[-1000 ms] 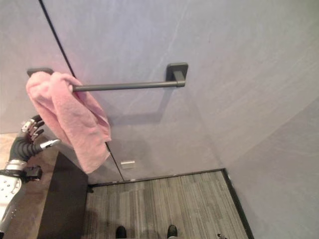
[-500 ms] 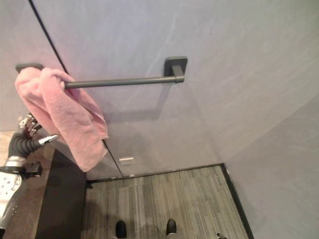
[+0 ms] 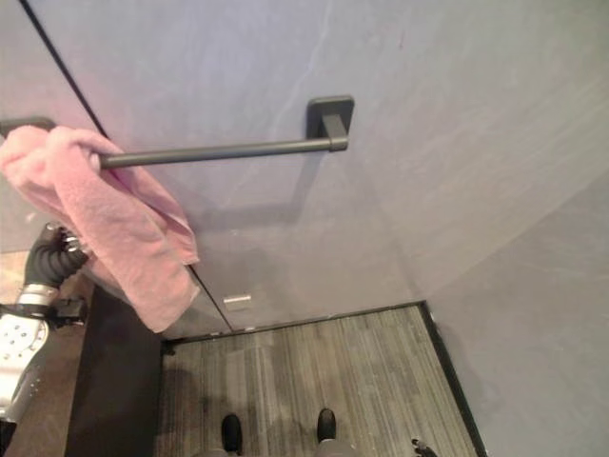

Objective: Put brush and paste in cup on sink, flatten towel.

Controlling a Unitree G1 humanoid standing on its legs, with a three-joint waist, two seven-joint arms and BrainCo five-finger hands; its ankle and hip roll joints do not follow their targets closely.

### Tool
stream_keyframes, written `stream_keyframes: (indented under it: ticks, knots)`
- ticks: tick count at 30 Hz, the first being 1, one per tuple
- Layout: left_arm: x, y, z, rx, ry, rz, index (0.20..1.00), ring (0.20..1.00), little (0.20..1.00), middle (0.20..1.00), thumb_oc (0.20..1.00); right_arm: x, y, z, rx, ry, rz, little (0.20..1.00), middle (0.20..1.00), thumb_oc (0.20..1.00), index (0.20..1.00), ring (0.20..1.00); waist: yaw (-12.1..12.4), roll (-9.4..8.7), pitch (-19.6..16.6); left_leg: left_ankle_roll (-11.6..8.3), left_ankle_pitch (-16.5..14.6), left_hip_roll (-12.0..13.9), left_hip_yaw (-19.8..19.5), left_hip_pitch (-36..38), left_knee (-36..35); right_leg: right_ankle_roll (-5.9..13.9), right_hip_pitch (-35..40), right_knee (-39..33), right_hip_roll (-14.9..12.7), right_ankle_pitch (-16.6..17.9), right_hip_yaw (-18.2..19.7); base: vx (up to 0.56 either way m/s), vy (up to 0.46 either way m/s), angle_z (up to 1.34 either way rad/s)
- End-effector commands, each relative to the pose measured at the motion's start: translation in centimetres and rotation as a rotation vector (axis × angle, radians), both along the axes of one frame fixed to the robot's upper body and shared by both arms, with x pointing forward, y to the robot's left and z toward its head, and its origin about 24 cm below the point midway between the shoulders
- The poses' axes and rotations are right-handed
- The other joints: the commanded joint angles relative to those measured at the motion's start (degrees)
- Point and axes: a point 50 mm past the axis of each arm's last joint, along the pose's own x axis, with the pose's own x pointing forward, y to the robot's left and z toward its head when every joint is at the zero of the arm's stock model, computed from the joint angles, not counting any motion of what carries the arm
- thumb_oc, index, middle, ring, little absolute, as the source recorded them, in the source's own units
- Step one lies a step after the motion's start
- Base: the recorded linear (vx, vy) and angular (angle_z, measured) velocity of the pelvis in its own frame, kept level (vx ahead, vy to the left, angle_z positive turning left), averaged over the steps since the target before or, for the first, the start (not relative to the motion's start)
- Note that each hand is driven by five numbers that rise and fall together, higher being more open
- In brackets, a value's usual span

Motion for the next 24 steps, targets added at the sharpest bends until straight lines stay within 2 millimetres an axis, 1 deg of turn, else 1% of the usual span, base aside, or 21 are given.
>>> stream_keyframes:
  ticks: [1, 4, 6, 7, 8, 9, 10, 11, 12, 13, 14, 15, 16, 17, 18, 19, 21, 24]
  knots:
    - [1.1, 0.6, 3.4, 0.07, -0.131, -0.004, 0.2, 0.2, 0.2, 0.2, 0.2, 1.8, -1.2, 0.8, -0.059, -0.037, 0.076, 1.0, 1.0, 1.0, 1.0, 1.0, -0.66, -0.23, 0.81, -1.05, -2.42, 1.57, -0.27, 2.41, 0.79, 3.89, -0.2, -0.1, -2.67, 4.14, 1.85, 0.0, 0.0, 0.0]
    - [0.9, 0.7, 3.5, 0.092, -0.125, 0.002, 0.2, 0.2, 0.2, 0.2, 0.2, 2.1, -1.3, 1.0, -0.064, -0.052, 0.064, 1.0, 1.0, 1.0, 1.0, 1.0, -0.64, -0.12, 0.78, -1.07, -2.45, 1.65, -0.14, 2.62, 0.79, 3.92, -0.11, -0.1, -2.63, 4.09, 1.99, 0.0, 0.0, 0.0]
    - [0.5, 1.0, 3.5, 0.105, -0.123, 0.007, 0.2, 0.2, 0.2, 0.2, 0.2, 3.0, -1.6, 1.5, -0.062, -0.113, 0.048, 1.0, 1.0, 1.0, 1.0, 1.0, -0.72, -0.05, 0.65, -1.08, -2.62, 1.71, 0.03, 3.07, 0.79, 3.91, 0.15, -0.1, -2.6, 3.99, 2.19, 0.02, -0.006, -0.02]
    - [0.1, 1.3, 3.4, 0.117, -0.117, 0.011, 0.2, 0.2, 0.2, 0.2, 0.2, 4.7, -2.0, 2.6, -0.055, -0.22, 0.023, 1.0, 1.0, 1.0, 1.0, 1.0, -0.91, 0.02, 0.53, -1.1, -2.8, 1.77, 0.19, 3.54, 0.79, 3.94, 0.5, -0.1, -2.68, 3.87, 2.32, 0.03, -0.008, -0.07]
    - [0.0, 1.3, 3.4, 0.116, -0.116, 0.012, 0.2, 0.2, 0.2, 0.2, 0.2, 4.6, -2.0, 2.6, -0.056, -0.218, 0.023, 1.0, 1.0, 1.0, 1.0, 1.0, -0.92, 0.06, 0.56, -1.11, -2.82, 1.78, 0.2, 3.64, 0.79, 3.95, 0.59, -0.1, -2.68, 3.85, 2.33, 0.03, 0.0, -0.14]
    - [-0.4, 1.4, 3.2, 0.12, -0.107, 0.015, 0.2, 0.2, 0.2, 0.2, 0.2, 5.9, -2.6, 3.8, -0.03, -0.325, -0.046, 1.0, 1.0, 1.0, 1.0, 1.0, -1.17, 0.2, 0.39, -1.13, -3.01, 1.79, 0.41, 4.21, 0.79, 3.94, 1.0, -0.1, -2.73, 3.69, 2.48, 0.02, 0.005, -0.16]
    - [-0.6, 1.6, 3.1, 0.114, -0.106, 0.018, 0.2, 0.2, 0.2, 0.2, 0.2, 6.9, -2.9, 4.7, -0.022, -0.399, -0.064, 1.0, 1.0, 1.0, 1.0, 1.0, -1.29, 0.25, 0.33, -1.16, -3.07, 1.84, 0.53, 4.4, 0.79, 3.96, 1.23, -0.1, -2.78, 3.65, 2.52, 0.02, 0.008, -0.14]
    - [-0.8, 1.7, 2.9, 0.109, -0.101, 0.025, 0.2, 0.2, 0.2, 0.2, 0.2, 8.3, -3.3, 6.1, -0.02, -0.491, -0.067, 1.0, 1.0, 1.0, 1.0, 1.0, -1.42, 0.34, 0.29, -1.13, -3.23, 1.83, 0.63, 4.72, 0.79, 3.92, 1.49, -0.1, -2.81, 3.61, 2.59, 0.0, 0.003, -0.07]
    - [-0.9, 1.7, 2.8, 0.108, -0.1, 0.024, 0.2, 0.2, 0.2, 0.2, 0.2, 8.2, -3.3, 6.2, -0.021, -0.489, -0.067, 1.0, 1.0, 1.0, 1.0, 1.0, -1.4, 0.42, 0.33, -1.13, -3.26, 1.84, 0.63, 4.83, 0.79, 3.93, 1.6, -0.1, -2.8, 3.59, 2.59, 0.03, 0.016, -0.05]
    - [-1.2, 1.8, 2.6, 0.109, -0.09, 0.028, 0.2, 0.2, 0.2, 0.2, 0.2, 10.2, -3.7, 8.5, -0.011, -0.627, -0.054, 1.0, 1.0, 1.0, 1.0, 1.0, -1.53, 0.63, 0.27, -1.07, -3.75, 1.86, 0.81, 5.69, 0.79, 3.99, 2.33, -0.1, -2.86, 3.31, 2.5, 0.0, 0.0, 0.0]
    - [-1.3, 1.8, 2.3, 0.107, -0.081, 0.029, 0.2, 0.2, 0.2, 0.2, 0.2, 12.0, -3.6, 10.8, 0.006, -0.741, -0.015, 1.0, 1.0, 1.0, 1.0, 1.0, -1.57, 0.7, 0.17, -1.03, -3.86, 1.9, 0.94, 6.06, 0.79, 4.01, 2.64, -0.1, -2.93, 3.26, 2.46, 0.0, 0.0, 0.0]
    - [-1.3, 1.8, 2.1, 0.101, -0.074, 0.029, 0.2, 0.2, 0.2, 0.2, 0.2, 12.7, -3.6, 11.8, 0.01, -0.785, 0.011, 1.0, 1.0, 1.0, 1.0, 1.0, -1.51, 0.66, -0.06, -0.98, -3.76, 1.87, 1.0, 6.04, 0.79, 3.95, 2.59, -0.1, -2.94, 3.36, 2.51, 0.0, 0.0, 0.0]
    - [-1.3, 1.8, 2.1, 0.1, -0.074, 0.028, 0.2, 0.2, 0.2, 0.2, 0.2, 12.7, -3.6, 11.8, 0.009, -0.785, 0.011, 1.0, 1.0, 1.0, 1.0, 1.0, -1.48, 0.71, -0.1, -0.98, -3.76, 1.87, 1.02, 6.02, 0.79, 3.95, 2.55, -0.1, -2.94, 3.37, 2.53, 0.0, 0.005, -0.04]
    - [-1.3, 1.7, 2.0, 0.101, -0.073, 0.024, 0.2, 0.2, 0.2, 0.2, 0.2, 13.8, -3.3, 13.3, 0.03, -0.853, 0.037, 1.0, 1.0, 1.0, 1.0, 1.0, -1.45, 0.75, -0.29, -0.93, -3.77, 1.9, 1.15, 6.23, 0.79, 3.92, 2.73, -0.1, -2.98, 3.35, 2.57, 0.0, 0.011, -0.05]
    - [-1.2, 1.5, 1.8, 0.094, -0.067, 0.022, 0.2, 0.2, 0.2, 0.2, 0.2, 15.8, -1.9, 16.3, 0.112, -0.993, 0.108, 1.0, 1.0, 1.0, 1.0, 1.0, -1.27, 0.65, -0.45, -0.82, -3.84, 1.87, 1.32, 6.51, 0.79, 3.87, 2.89, -0.1, -3.0, 3.31, 2.58, 0.0, 0.011, -0.05]
    - [-1.2, 1.5, 1.8, 0.094, -0.067, 0.022, 0.2, 0.2, 0.2, 0.2, 0.2, 15.8, -1.9, 16.3, 0.112, -0.993, 0.108, 1.0, 1.0, 1.0, 1.0, 1.0, -1.26, 0.68, -0.41, -0.82, -3.86, 1.87, 1.33, 6.56, 0.79, 3.88, 2.93, -0.1, -3.0, 3.31, 2.6, -0.02, 0.009, -0.05]
    - [-1.0, 1.3, 1.9, 0.099, -0.063, 0.01, 0.2, 0.2, 0.2, 0.2, 0.2, 17.5, 0.3, 18.9, 0.194, -1.072, 0.244, 1.0, 1.0, 1.0, 1.0, 1.0, -0.76, 0.55, -0.53, -0.75, -3.93, 1.87, 1.53, 6.85, 0.79, 3.78, 3.18, -0.1, -2.96, 3.19, 2.64, -0.02, 0.009, -0.04]
    - [-0.7, 0.7, 1.8, 0.096, -0.051, -0.023, 0.2, 0.2, 0.2, 0.2, 0.2, 19.6, 3.0, 21.6, 0.251, -1.135, 0.411, 1.0, 1.0, 1.0, 1.0, 1.0, 0.18, 0.29, -0.81, -0.62, -3.96, 1.91, 1.62, 7.26, 0.79, 3.66, 3.45, -0.1, -2.9, 3.13, 2.64, -0.01, 0.001, -0.02]
